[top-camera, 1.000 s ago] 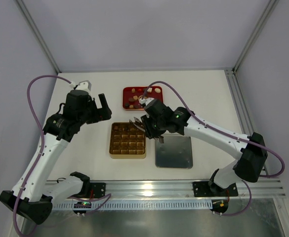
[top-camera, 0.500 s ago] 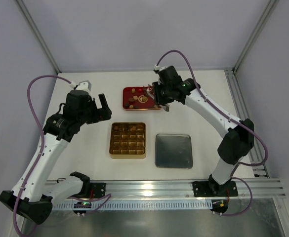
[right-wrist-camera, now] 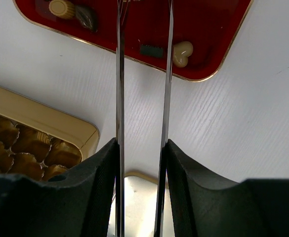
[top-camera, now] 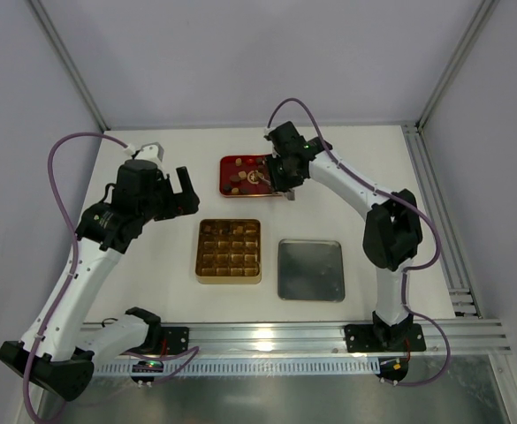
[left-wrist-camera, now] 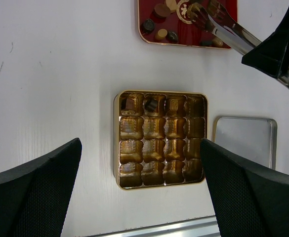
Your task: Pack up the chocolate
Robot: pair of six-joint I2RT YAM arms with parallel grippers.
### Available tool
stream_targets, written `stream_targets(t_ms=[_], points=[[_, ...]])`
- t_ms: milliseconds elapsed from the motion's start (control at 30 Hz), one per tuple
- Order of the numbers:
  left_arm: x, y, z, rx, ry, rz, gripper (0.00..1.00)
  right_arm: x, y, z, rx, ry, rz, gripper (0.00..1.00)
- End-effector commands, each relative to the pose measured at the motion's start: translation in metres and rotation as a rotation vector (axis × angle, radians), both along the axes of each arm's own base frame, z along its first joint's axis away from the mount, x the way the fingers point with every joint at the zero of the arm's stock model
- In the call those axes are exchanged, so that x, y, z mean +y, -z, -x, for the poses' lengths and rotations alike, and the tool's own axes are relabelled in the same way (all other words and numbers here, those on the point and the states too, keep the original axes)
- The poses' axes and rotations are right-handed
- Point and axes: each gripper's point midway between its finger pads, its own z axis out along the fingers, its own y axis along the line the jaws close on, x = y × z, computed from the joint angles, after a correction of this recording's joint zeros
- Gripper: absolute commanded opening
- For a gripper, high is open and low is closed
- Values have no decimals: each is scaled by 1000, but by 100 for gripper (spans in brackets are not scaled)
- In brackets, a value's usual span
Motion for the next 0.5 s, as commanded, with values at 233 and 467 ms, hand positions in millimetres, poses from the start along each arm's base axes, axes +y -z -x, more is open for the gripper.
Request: stream_targets(t_ms=[233, 467], points=[[-2, -11, -1, -32, 14, 12, 100, 10, -14, -19, -54, -17, -13, 44], [-1, -11, 0, -33, 11, 10, 100, 11, -6, -23, -39, -20, -13, 44]])
